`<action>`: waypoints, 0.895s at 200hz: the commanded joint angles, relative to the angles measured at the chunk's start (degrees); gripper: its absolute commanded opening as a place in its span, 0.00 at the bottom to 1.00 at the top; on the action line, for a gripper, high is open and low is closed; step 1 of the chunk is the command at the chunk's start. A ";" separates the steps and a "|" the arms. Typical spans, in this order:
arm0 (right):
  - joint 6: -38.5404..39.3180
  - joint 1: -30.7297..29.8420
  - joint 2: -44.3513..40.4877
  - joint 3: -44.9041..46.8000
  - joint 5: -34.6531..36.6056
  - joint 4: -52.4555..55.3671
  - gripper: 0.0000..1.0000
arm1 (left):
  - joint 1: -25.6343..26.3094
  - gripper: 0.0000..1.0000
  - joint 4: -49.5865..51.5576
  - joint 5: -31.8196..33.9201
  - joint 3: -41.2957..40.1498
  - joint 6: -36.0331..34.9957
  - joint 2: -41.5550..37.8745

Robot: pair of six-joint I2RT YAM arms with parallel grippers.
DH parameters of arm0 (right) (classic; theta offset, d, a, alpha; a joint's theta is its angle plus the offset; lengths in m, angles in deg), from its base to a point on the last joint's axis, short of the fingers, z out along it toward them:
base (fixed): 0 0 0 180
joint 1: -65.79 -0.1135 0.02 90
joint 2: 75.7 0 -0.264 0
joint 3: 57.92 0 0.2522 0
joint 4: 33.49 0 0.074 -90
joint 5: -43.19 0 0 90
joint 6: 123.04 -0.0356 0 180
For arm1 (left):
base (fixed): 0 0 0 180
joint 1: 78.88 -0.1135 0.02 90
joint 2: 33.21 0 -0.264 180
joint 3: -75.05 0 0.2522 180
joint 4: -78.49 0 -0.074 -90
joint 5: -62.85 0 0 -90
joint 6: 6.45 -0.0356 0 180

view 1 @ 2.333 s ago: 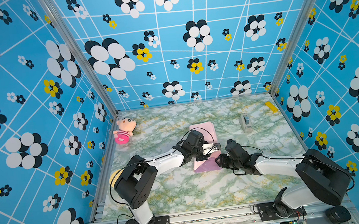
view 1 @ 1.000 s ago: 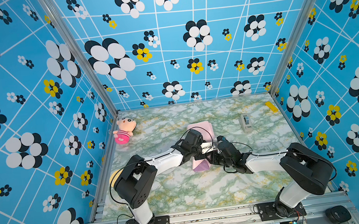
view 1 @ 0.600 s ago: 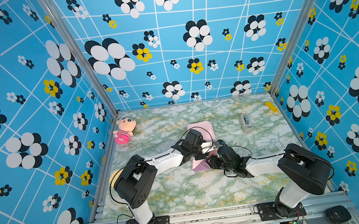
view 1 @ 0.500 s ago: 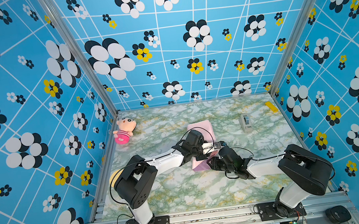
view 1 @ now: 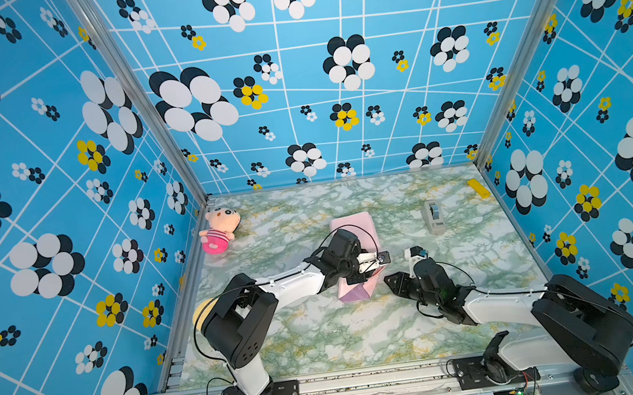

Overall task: Wrap a gift box in wrapping paper
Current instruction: Fold the wrapping paper for the gift box.

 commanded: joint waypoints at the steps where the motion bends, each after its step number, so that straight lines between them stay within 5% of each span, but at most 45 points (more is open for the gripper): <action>1: -1.16 0.56 -0.33 -0.32 -1.53 -0.66 0.22 | 0.14 0.39 2.29 -1.94 -0.53 0.88 1.27; 86: -3.70 0.56 8.45 -5.18 -1.53 -8.14 0.12 | 0.31 0.42 3.35 -1.80 -0.17 0.51 1.44; 124: -0.99 2.55 -2.18 -1.60 -0.99 1.38 0.41 | 0.18 0.41 3.28 -0.95 -0.19 0.51 1.27; 179: -3.44 8.83 -6.72 -6.04 -8.13 8.18 0.52 | 0.07 0.40 3.11 -1.30 -0.17 0.86 1.09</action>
